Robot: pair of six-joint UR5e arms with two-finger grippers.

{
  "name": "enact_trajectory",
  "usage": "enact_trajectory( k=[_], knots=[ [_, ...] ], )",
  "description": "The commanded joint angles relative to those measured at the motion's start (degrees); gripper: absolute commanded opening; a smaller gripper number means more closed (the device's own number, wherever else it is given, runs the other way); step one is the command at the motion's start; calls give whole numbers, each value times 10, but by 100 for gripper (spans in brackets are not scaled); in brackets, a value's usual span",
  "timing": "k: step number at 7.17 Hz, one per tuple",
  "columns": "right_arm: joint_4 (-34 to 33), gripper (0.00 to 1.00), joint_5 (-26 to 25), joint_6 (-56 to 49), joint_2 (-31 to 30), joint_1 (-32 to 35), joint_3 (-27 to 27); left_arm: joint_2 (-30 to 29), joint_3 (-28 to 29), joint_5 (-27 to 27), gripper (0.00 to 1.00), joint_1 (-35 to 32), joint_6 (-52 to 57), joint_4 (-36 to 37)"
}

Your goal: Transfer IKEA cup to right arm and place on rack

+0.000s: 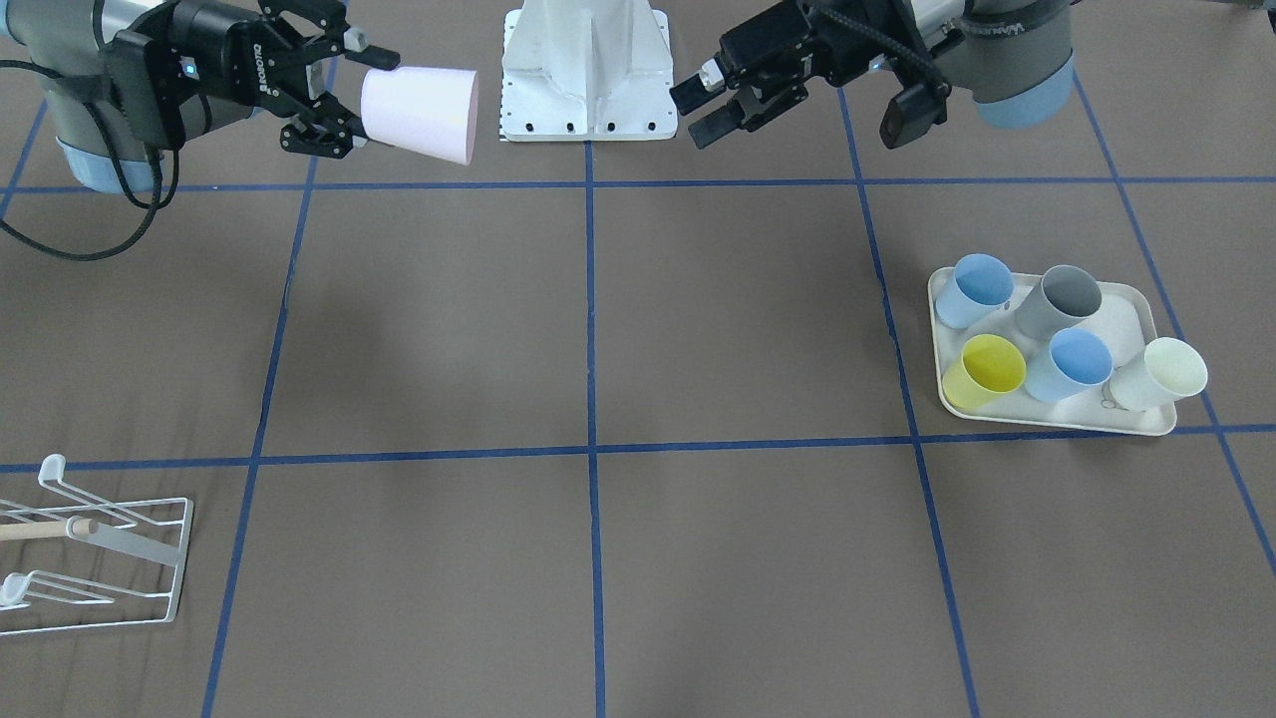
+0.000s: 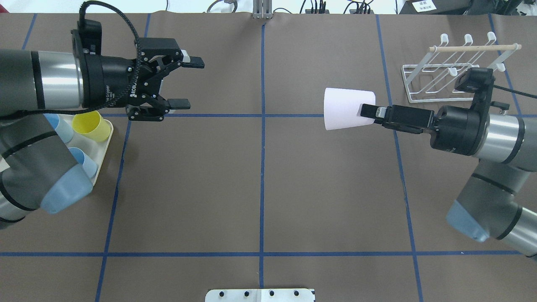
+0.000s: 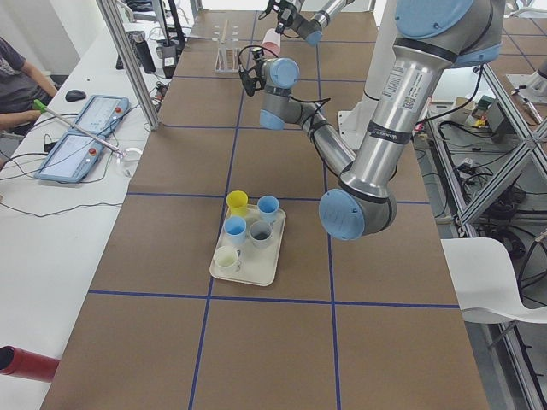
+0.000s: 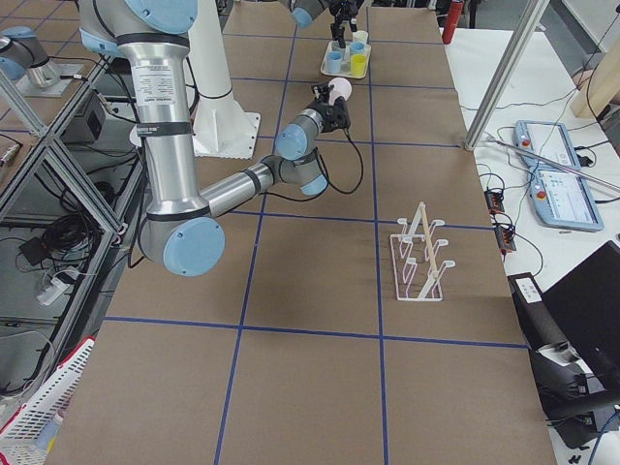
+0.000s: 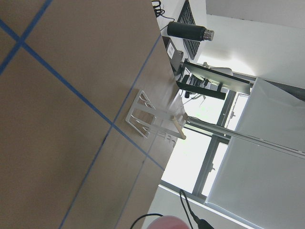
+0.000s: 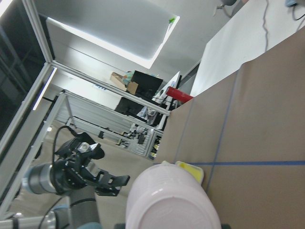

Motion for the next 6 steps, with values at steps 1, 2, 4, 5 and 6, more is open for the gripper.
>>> enact_trajectory(
  k=[1, 2, 4, 5, 6],
  knots=[
    [-190, 8, 182, -115, -8, 171, 2, 34, 5, -40, 100, -55, 186, 125],
    [-285, 5, 264, -233, -9, 250, 4, 35, 2, -40, 100, -66, 271, 194],
    [-416, 4, 295, -332, -20, 301, 6, 35, -1, -40, 100, -89, 381, 296],
    [-507, 3, 293, -399, -25, 307, 10, 47, -2, -37, 100, -92, 402, 305],
    [-609, 0, 287, -476, -21, 315, 25, 47, -1, -36, 100, -92, 402, 305]
  ],
)
